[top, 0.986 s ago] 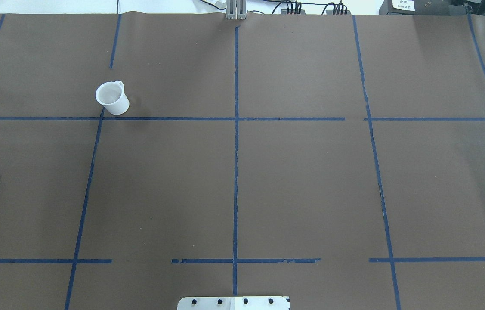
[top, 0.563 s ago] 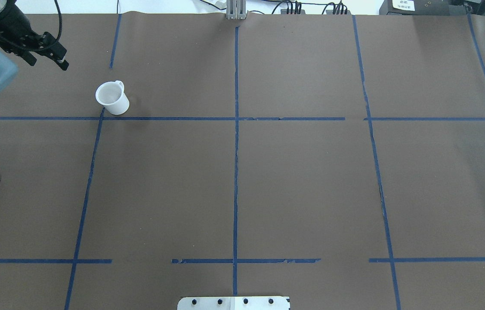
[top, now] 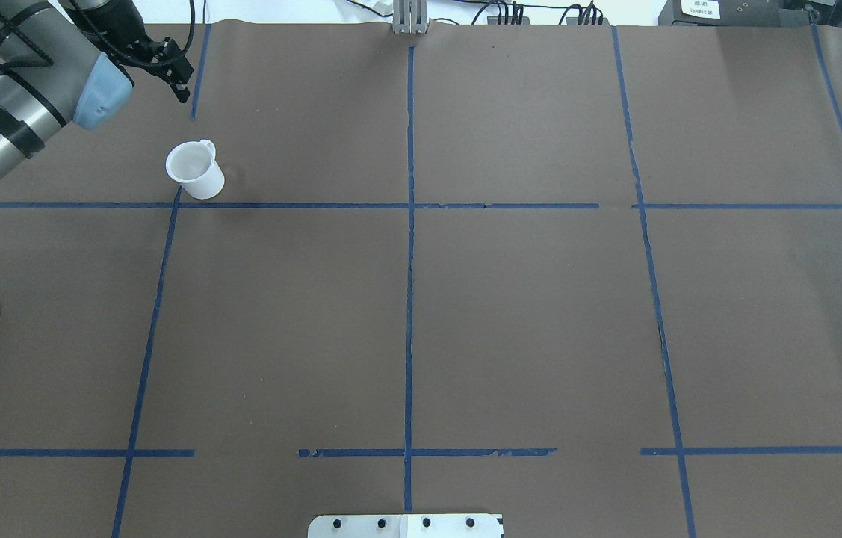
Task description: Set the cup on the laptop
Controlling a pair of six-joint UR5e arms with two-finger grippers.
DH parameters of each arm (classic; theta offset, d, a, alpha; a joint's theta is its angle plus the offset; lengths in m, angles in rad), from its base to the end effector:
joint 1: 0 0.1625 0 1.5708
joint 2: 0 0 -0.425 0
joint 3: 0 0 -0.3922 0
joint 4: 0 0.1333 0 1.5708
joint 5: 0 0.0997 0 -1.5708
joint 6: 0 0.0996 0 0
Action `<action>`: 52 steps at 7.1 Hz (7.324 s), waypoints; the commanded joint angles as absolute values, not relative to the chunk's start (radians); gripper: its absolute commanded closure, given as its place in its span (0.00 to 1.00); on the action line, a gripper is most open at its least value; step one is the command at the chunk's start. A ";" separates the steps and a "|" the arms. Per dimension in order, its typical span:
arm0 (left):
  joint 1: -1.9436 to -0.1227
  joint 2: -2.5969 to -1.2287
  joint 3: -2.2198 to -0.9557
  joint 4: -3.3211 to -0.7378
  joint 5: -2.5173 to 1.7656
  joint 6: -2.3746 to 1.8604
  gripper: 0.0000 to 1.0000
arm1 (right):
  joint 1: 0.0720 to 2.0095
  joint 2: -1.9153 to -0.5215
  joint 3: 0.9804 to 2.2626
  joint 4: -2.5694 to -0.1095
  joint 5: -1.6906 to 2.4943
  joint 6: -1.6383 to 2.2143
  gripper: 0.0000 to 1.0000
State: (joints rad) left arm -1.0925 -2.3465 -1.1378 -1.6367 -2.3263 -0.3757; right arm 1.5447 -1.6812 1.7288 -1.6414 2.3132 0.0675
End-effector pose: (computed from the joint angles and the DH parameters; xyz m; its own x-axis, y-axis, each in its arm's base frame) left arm 0.3046 -0.7289 0.3610 0.6395 0.2377 -0.7311 -0.2018 0.9695 0.1387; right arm 0.0544 -0.4445 0.6419 0.7371 0.0637 0.6728 -0.0237 0.9974 -0.0685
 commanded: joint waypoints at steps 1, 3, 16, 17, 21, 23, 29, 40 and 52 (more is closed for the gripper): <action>-1.049 -2.355 -1.069 -1.741 -2.319 -0.439 0.00 | 1.545 -1.681 1.729 -1.641 2.313 0.067 0.00; -1.039 -2.346 -1.049 -1.752 -2.312 -0.434 0.00 | 1.545 -1.681 1.729 -1.641 2.313 0.067 0.00; -1.067 -2.282 -1.119 -1.828 -2.278 -0.631 1.00 | 1.545 -1.681 1.729 -1.641 2.313 0.067 0.00; -1.092 -2.175 -1.296 -1.740 -2.276 -0.626 1.00 | 1.545 -1.681 1.729 -1.641 2.313 0.067 0.00; -1.138 -1.681 -1.805 -1.615 -2.272 -0.539 1.00 | 1.545 -1.681 1.729 -1.641 2.313 0.067 0.00; -1.155 -1.417 -1.824 -1.835 -2.270 -0.522 1.00 | 1.545 -1.681 1.729 -1.641 2.313 0.067 0.00; -1.157 -1.293 -1.568 -2.229 -2.278 -0.522 1.00 | 1.545 -1.681 1.729 -1.641 2.313 0.067 0.00; -1.383 -1.583 -1.476 -1.849 -2.275 -0.113 0.00 | 1.545 -1.681 1.729 -1.641 2.313 0.067 0.00; -1.632 -1.586 -1.614 -1.479 -2.404 0.103 0.00 | 1.545 -1.681 1.729 -1.641 2.313 0.067 0.00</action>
